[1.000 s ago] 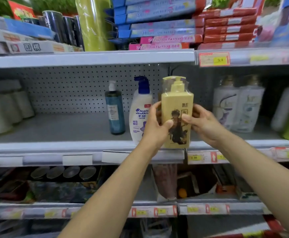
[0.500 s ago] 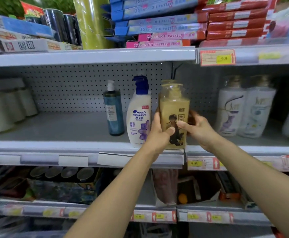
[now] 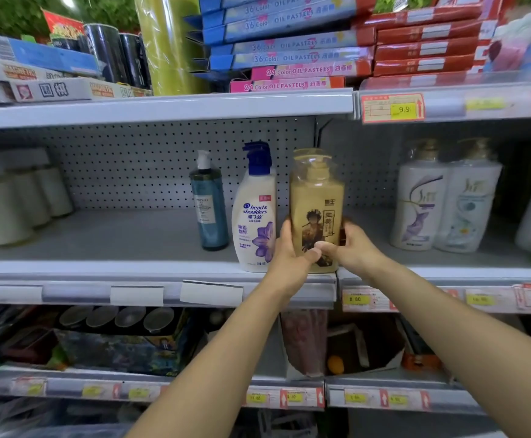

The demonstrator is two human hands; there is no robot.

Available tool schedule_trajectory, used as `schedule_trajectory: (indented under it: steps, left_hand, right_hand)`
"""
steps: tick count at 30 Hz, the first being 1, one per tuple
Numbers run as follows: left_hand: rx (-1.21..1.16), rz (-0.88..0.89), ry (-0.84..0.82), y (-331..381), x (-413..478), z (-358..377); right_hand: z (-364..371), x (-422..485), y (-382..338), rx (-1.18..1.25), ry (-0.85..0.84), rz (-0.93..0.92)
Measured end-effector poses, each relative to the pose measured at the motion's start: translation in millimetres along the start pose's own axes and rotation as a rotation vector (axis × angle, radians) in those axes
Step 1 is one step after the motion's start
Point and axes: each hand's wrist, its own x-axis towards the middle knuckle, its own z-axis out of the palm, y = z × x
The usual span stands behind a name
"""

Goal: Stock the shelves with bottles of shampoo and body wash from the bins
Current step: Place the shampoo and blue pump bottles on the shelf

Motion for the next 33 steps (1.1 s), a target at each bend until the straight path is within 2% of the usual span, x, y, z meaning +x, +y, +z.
schedule_trajectory:
  steps: [7, 12, 15, 24, 28, 33]
  left_hand:
    - [-0.022, -0.02, 0.024, 0, -3, -1]
    - [-0.082, -0.056, 0.016, 5, -20, -10]
    - [-0.139, -0.077, 0.073, 8, -30, -17]
    - [-0.594, -0.168, 0.233, 3, -63, -37]
    - [-0.628, -0.201, 0.271, -12, -78, -55]
    - [-0.628, -0.268, 0.331, -40, -96, -89]
  right_hand:
    - [7, 2, -4, -0.02, 0.039, 0.035]
    - [12, -6, 3, -0.034, 0.147, 0.08]
    - [17, -13, 6, -0.086, 0.242, 0.076]
    - [47, -51, -2, -0.086, 0.442, -0.16]
    - [70, -71, -9, -0.042, 0.332, -0.342]
    - [119, -83, -13, -0.058, 0.138, -0.41]
